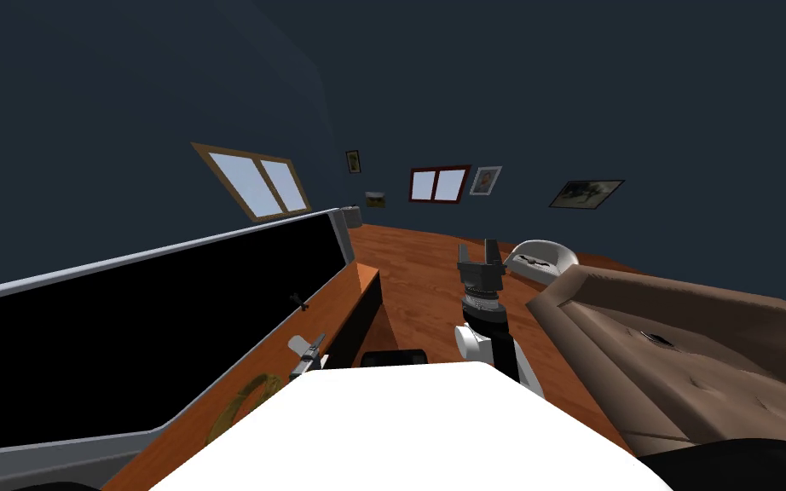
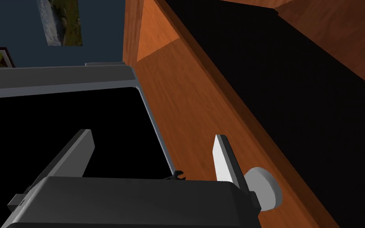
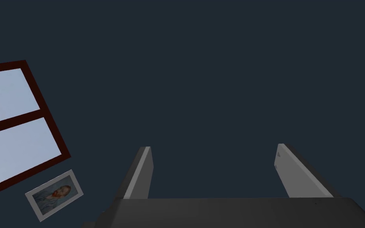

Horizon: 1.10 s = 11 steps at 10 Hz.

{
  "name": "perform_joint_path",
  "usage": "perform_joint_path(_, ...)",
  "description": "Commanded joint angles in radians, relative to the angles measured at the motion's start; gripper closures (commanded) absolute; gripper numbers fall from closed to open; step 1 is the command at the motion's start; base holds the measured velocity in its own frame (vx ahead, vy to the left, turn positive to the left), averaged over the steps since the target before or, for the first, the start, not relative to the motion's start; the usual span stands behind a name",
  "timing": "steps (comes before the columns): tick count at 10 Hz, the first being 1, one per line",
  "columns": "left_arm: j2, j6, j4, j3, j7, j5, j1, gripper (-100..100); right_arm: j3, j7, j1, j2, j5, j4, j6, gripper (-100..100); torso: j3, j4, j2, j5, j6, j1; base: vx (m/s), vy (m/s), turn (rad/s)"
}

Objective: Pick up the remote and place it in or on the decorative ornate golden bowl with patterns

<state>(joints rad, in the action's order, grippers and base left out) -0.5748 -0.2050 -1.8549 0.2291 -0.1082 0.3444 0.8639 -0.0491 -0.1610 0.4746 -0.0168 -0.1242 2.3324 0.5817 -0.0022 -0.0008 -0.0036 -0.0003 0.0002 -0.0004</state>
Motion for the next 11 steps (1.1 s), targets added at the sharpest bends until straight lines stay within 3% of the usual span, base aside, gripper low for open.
perform_joint_path(1,-0.026,0.048,0.039,0.015,0.002,0.021,0.012,-100,0.000,0.000,0.000,0.000,0.000,0.000,0.000,0,0.000,0.000,0.000,0.000,0.000,0.000,0.067,-0.004,-0.104)
perform_joint_path(4,-0.050,0.084,0.077,0.029,0.004,0.039,0.020,-100,0.000,0.000,0.000,0.000,0.000,0.000,0.000,0,-0.001,0.000,-0.001,0.000,0.000,0.000,0.065,-0.005,-0.073)
perform_joint_path(6,-0.094,0.148,0.151,0.054,0.015,0.073,0.030,-100,0.000,0.000,0.000,0.000,0.000,0.000,0.000,0,0.000,0.000,0.000,0.000,0.000,0.001,0.078,0.010,-0.145)
perform_joint_path(7,-0.094,0.156,0.151,0.054,0.015,0.073,0.030,-100,0.000,0.000,0.000,0.000,0.000,0.000,0.000,0,-0.001,0.000,-0.002,0.000,0.000,0.002,0.084,0.015,-0.076)
perform_joint_path(9,-0.133,0.215,0.221,0.076,0.032,0.105,0.034,-100,0.000,0.000,0.000,0.000,0.000,0.000,0.000,0,-0.001,0.000,-0.002,0.000,0.000,0.002,0.095,0.032,-0.155)
perform_joint_path(11,-0.150,0.257,0.254,0.085,0.042,0.119,0.033,-100,0.000,0.000,0.000,0.000,0.000,0.000,0.000,0,-0.001,-0.001,-0.002,0.000,0.000,0.002,0.087,0.028,-0.096)
